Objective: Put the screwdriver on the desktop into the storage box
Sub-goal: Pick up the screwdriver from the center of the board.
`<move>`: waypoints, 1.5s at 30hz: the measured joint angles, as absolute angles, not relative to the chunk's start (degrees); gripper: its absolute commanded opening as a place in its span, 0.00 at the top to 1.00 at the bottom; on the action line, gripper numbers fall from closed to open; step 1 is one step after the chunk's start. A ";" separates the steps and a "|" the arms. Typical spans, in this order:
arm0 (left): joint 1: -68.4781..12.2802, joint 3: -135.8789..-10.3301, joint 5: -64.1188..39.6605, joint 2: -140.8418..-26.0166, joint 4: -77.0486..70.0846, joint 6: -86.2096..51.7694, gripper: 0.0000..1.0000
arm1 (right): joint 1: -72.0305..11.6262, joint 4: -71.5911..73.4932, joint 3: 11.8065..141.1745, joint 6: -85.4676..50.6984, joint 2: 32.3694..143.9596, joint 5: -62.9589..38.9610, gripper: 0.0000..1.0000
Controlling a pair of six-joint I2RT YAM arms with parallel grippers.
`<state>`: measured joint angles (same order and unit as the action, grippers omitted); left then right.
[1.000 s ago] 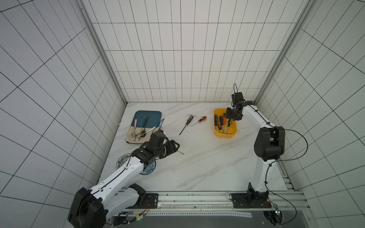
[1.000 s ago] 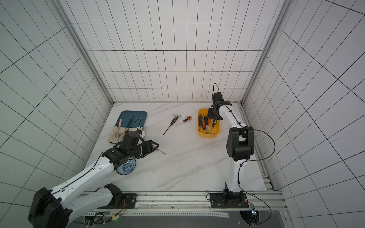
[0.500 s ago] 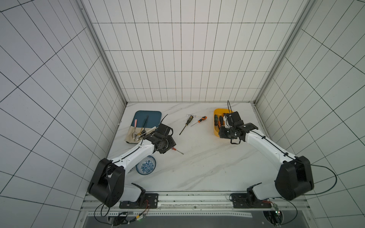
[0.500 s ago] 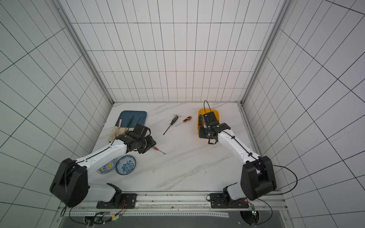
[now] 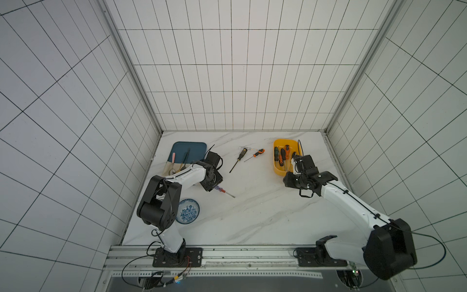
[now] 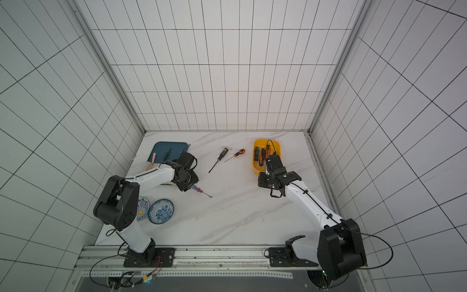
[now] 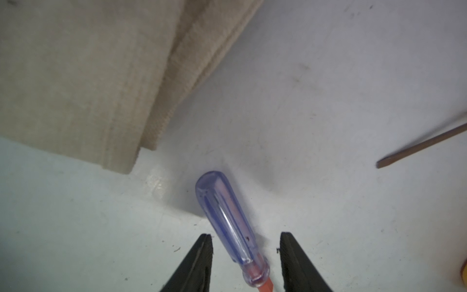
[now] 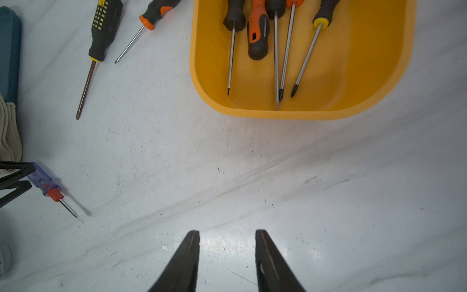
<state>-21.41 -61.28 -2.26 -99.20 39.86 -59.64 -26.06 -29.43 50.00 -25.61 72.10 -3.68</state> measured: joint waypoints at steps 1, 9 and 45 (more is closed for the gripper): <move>-21.28 -61.25 -2.20 -99.37 40.12 -59.66 0.55 | -26.15 -29.23 49.76 -25.74 72.10 -3.73 0.60; -20.49 -61.23 -1.54 -99.83 40.25 -59.59 0.62 | -26.28 -27.99 49.54 -26.39 72.36 -3.81 0.60; -31.27 -55.40 -11.44 -77.25 21.32 -52.05 1.00 | -34.83 -8.16 52.14 -30.37 79.96 -36.67 0.54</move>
